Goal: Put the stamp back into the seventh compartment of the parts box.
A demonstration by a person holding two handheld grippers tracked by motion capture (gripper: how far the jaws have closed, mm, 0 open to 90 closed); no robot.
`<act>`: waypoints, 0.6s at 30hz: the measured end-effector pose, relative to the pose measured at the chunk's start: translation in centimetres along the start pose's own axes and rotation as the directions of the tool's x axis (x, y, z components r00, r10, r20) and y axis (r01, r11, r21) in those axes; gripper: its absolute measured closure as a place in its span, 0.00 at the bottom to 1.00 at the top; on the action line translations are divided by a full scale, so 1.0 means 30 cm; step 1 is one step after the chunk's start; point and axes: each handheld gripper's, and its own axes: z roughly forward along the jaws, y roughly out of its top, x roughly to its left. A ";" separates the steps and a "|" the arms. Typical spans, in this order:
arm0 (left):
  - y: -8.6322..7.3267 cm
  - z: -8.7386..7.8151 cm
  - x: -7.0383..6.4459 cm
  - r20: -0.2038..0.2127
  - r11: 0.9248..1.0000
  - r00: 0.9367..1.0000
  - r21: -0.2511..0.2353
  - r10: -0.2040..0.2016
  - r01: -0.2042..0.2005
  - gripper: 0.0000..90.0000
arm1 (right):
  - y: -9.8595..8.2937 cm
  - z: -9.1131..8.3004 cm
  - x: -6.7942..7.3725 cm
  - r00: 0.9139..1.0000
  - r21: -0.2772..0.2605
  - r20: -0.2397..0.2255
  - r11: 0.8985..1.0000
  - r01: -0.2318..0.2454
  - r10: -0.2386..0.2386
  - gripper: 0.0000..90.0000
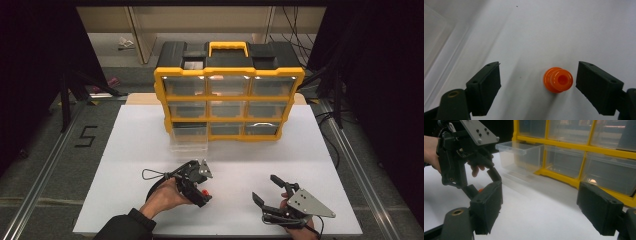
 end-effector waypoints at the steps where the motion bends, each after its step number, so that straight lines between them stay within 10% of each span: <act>1: 0.001 0.003 0.000 0.002 1.000 1.000 0.005 0.003 -0.003 0.22 | 0.000 0.000 0.000 1.000 0.002 -0.001 1.000 0.000 0.000 0.24; 18: 0.012 0.029 -0.005 0.042 0.997 0.998 0.066 0.045 -0.047 0.41 | 0.001 -0.001 0.000 1.000 0.004 0.001 1.000 0.002 -0.002 0.24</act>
